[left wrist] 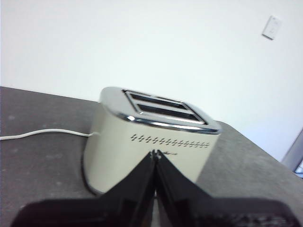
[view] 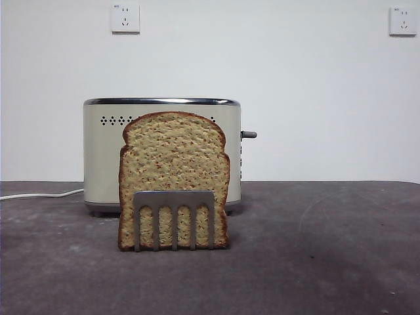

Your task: Pick up a slice of bread from the rack,put the bread on the toaster,press the button

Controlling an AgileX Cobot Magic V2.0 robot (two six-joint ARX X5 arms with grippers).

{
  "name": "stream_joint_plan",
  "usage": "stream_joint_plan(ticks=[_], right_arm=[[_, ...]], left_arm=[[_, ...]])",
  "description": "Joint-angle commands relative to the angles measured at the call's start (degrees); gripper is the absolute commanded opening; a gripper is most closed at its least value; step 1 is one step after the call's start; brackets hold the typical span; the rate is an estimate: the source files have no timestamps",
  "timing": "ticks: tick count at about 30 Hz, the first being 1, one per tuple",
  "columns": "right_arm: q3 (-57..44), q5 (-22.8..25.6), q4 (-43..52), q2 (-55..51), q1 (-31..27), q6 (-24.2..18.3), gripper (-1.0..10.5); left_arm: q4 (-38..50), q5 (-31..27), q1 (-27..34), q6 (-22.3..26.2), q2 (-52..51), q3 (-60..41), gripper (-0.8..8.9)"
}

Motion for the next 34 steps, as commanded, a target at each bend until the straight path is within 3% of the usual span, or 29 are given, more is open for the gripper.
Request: stream_joint_plan(ticks=[1, 6, 15, 20, 27, 28, 29, 32, 33, 34], right_arm=[[7.7, -3.4, -4.2, 4.7, 0.1, -6.1, -0.1], [21.3, -6.9, -15.1, 13.5, 0.1, -15.8, -0.1], [42.2, -21.2, -38.9, 26.2, 0.1, -31.3, -0.1], [45.7, -25.3, -47.7, 28.6, 0.9, -36.0, -0.1], [45.7, -25.2, -48.2, 28.6, 2.4, -36.0, -0.1], [45.7, -25.2, -48.2, 28.6, 2.4, -36.0, -0.1], [45.7, -25.2, -48.2, 28.6, 2.4, -36.0, -0.1], [45.7, -25.3, -48.3, 28.6, 2.4, -36.0, -0.1], [45.7, -25.3, -48.3, 28.6, 2.4, -36.0, -0.1], [45.7, -25.3, -48.3, 28.7, 2.4, -36.0, -0.1]], left_arm=[[-5.2, 2.6, 0.1, 4.5, 2.3, 5.6, -0.08], [-15.7, 8.1, 0.1, 13.1, 8.0, 14.6, -0.08], [-33.7, 20.1, 0.0, 29.6, 19.8, 29.5, -0.08], [-39.9, 22.0, -0.8, 33.9, 23.3, 34.6, -0.08], [-40.8, 21.8, -1.2, 35.1, 23.7, 35.8, 0.03], [-40.7, 21.8, -1.2, 35.1, 23.8, 35.8, 0.24], [-40.5, 21.7, -1.2, 35.1, 23.9, 35.8, 1.03], [-39.2, 21.6, -2.1, 35.3, 24.5, 35.8, 5.08], [-38.3, 21.6, -2.8, 35.3, 24.8, 35.8, 5.84], [-37.7, 21.6, -3.3, 35.3, 25.1, 35.9, 5.97]])
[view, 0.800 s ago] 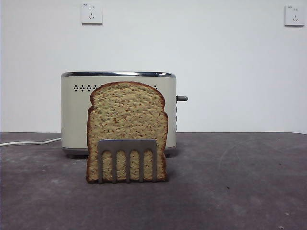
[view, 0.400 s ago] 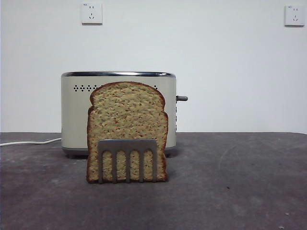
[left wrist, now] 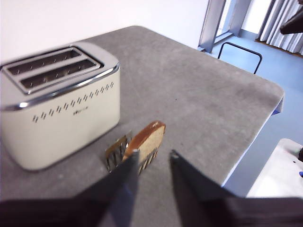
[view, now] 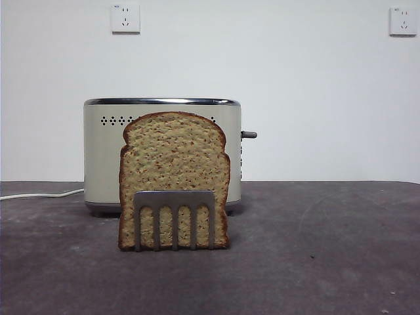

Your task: Pick up a slice of bread from the rack,put the bread on the toaster,press the button

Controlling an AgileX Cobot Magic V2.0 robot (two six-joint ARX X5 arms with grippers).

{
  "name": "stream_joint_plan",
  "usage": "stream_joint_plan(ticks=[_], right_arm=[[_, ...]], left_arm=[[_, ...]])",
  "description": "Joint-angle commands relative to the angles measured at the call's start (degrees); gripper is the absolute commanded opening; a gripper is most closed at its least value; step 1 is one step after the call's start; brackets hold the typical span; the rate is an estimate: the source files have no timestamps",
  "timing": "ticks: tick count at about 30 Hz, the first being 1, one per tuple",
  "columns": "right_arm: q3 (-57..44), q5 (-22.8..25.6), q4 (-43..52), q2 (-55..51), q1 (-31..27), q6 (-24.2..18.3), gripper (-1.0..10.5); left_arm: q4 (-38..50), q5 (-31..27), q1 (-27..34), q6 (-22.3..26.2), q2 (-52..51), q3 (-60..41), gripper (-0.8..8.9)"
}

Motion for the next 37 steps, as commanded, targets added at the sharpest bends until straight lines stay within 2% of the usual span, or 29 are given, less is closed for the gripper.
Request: stream_joint_plan(ticks=[1, 8, 16, 25, 37], right_arm=[[0.0, -0.3, 0.2, 0.0, 0.2, -0.5, -0.1], [0.0, -0.3, 0.2, 0.2, 0.2, -0.5, -0.1], [0.0, -0.3, 0.2, 0.9, 0.2, -0.5, -0.1], [0.0, -0.3, 0.2, 2.0, 0.2, -0.5, -0.1], [0.0, -0.3, 0.1, 2.4, 0.1, -0.5, -0.1]], left_arm=[[2.1, 0.2, -1.8, 1.2, 1.1, 0.2, 5.97], [0.3, -3.5, -8.7, 5.6, 9.6, 5.0, 5.97], [-3.5, -14.4, -20.2, 11.3, 23.5, 14.9, 5.97], [-2.3, -25.0, -32.0, 18.5, 39.1, 20.6, 5.97], [4.5, -32.1, -39.6, 26.8, 55.8, 20.6, 5.96]])
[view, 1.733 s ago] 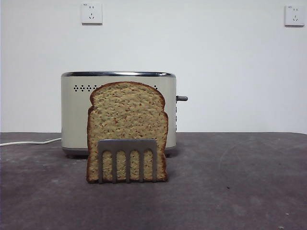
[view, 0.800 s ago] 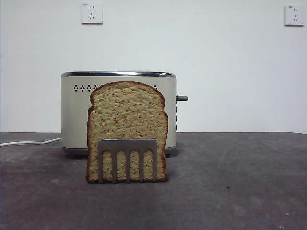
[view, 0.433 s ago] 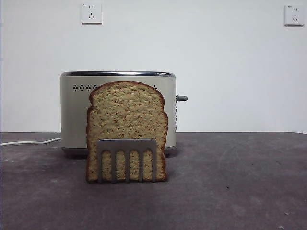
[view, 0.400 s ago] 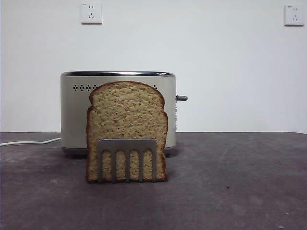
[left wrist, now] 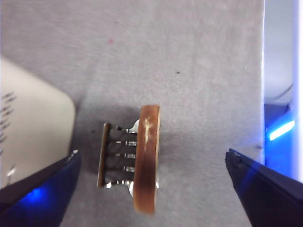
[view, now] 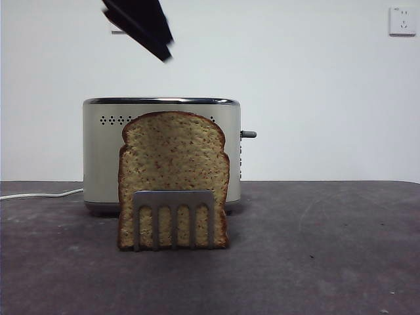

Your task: Pick up a slice of bread from the rack,put the bread on the toaster,press the button

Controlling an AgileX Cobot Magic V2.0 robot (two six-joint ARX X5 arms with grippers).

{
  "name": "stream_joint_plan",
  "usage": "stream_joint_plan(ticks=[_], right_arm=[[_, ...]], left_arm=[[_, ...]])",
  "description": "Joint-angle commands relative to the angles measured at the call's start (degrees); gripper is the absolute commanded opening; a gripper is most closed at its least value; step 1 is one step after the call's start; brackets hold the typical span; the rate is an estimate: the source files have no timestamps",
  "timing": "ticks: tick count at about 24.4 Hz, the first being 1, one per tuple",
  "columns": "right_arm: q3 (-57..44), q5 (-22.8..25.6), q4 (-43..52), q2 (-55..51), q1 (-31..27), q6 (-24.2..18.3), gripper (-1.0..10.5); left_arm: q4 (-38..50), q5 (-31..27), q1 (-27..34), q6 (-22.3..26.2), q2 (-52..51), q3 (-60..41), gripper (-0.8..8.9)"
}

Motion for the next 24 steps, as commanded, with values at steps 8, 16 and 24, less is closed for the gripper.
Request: stream_joint_plan(ticks=[8, 16, 24], right_arm=[[0.0, -0.3, 0.1, 0.0, 0.2, -0.3, -0.1], [0.0, -0.3, 0.1, 0.0, 0.2, -0.3, -0.1], [0.0, -0.3, 0.1, 0.1, 0.1, -0.3, -0.1]], left_arm=[[0.9, -1.6, -0.7, 3.2, 10.8, -0.1, 3.99], [0.3, -1.6, -1.0, 3.1, 11.1, -0.1, -0.08], [0.6, -1.8, -0.9, 3.1, 10.4, 0.5, -0.08]])
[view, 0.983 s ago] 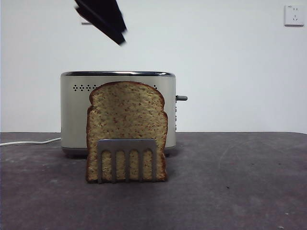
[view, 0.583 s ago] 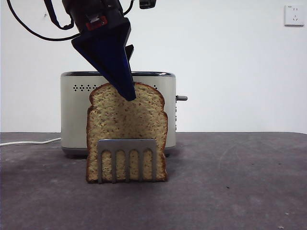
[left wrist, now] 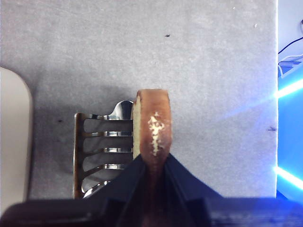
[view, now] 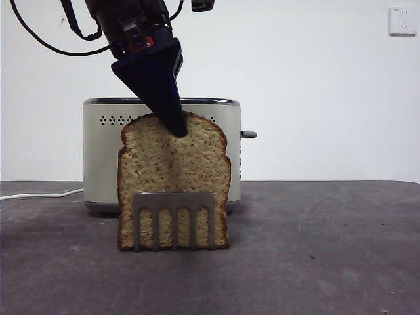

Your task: Pick up a slice of bread from the rack,put the bread on the toaster,press the button

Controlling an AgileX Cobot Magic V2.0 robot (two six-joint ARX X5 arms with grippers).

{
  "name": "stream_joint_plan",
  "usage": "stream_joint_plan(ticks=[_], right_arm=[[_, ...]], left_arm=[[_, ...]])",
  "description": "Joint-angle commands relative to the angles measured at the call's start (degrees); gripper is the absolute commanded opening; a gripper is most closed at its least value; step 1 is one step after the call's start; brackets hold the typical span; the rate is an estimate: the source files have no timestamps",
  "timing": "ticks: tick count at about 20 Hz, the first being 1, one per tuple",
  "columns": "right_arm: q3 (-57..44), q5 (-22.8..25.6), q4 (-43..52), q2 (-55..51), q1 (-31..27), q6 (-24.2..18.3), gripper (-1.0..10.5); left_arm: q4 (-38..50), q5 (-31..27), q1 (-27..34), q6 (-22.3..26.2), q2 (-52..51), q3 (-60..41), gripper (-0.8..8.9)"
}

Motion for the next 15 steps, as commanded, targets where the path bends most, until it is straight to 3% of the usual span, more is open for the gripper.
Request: stream_joint_plan(ticks=[1, 10, 15], right_arm=[[0.0, -0.3, 0.2, 0.1, 0.1, -0.3, -0.1], [0.0, -0.3, 0.1, 0.5, 0.1, -0.3, -0.1], [0.0, -0.3, 0.1, 1.5, 0.1, -0.3, -0.1]], left_arm=[[0.0, -0.2, -0.2, 0.5, -0.9, 1.0, -0.08], [-10.7, -4.1, -0.2, 0.5, -5.6, 17.0, -0.08], [-13.0, -16.5, -0.2, 3.9, -5.9, 30.2, -0.08]])
